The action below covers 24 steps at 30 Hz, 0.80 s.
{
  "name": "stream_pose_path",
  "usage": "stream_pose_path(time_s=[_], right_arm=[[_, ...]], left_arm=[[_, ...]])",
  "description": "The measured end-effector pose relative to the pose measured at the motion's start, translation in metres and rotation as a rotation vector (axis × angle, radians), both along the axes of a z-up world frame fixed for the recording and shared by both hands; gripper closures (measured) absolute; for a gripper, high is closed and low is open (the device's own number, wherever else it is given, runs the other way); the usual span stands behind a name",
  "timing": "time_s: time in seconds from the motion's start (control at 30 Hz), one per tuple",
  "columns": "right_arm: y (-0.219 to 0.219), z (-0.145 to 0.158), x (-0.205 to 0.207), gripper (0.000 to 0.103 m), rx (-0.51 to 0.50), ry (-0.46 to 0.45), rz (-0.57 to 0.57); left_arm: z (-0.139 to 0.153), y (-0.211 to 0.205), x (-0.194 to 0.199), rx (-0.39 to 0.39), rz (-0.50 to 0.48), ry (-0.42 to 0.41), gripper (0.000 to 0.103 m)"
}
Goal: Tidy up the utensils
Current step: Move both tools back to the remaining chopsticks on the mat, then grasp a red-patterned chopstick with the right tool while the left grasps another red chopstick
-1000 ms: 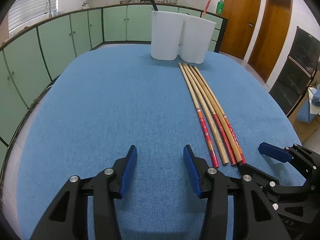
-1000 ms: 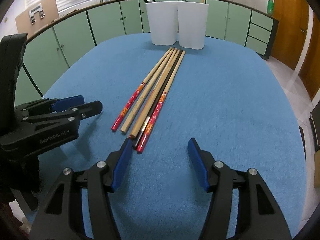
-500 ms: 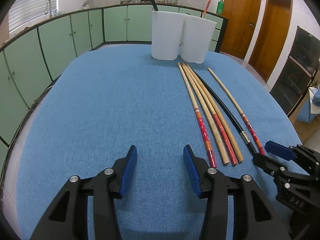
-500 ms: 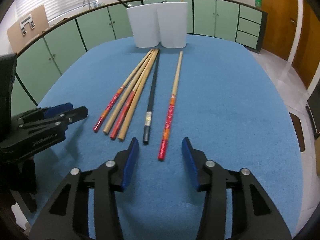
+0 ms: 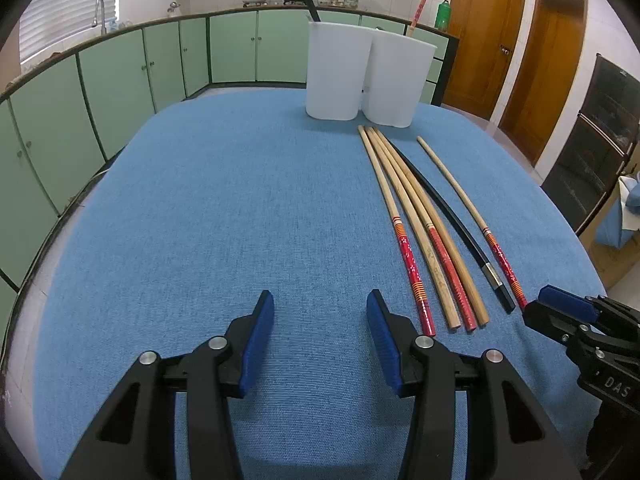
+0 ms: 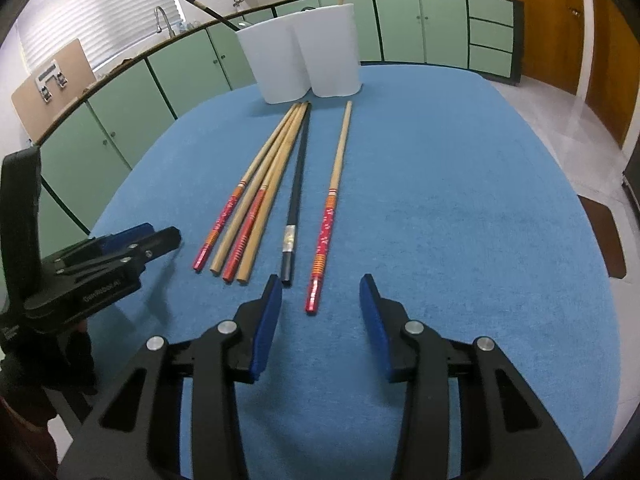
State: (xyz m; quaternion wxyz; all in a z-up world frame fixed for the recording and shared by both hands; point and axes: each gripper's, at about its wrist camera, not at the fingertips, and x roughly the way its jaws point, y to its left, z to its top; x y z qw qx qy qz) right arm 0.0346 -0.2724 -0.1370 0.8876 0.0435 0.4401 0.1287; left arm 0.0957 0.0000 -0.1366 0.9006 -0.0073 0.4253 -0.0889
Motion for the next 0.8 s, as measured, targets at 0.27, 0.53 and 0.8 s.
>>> stream_pose_path(time_s=[0.27,0.53,0.8], right_arm=[[0.01,-0.003,0.001,0.068,-0.116,-0.019,0.007],[0.017,-0.004,0.002,0.097,-0.135,-0.032,0.038],[0.005,-0.002,0.003,0.098,-0.081,-0.018,0.006]], left_arm=[[0.0,-0.001,0.0,0.01,0.0,0.001,0.055],[0.002,-0.004,-0.006,0.0,-0.012,-0.012,0.055],[0.007,-0.028,-0.014,-0.014,-0.091,-0.019,0.055]])
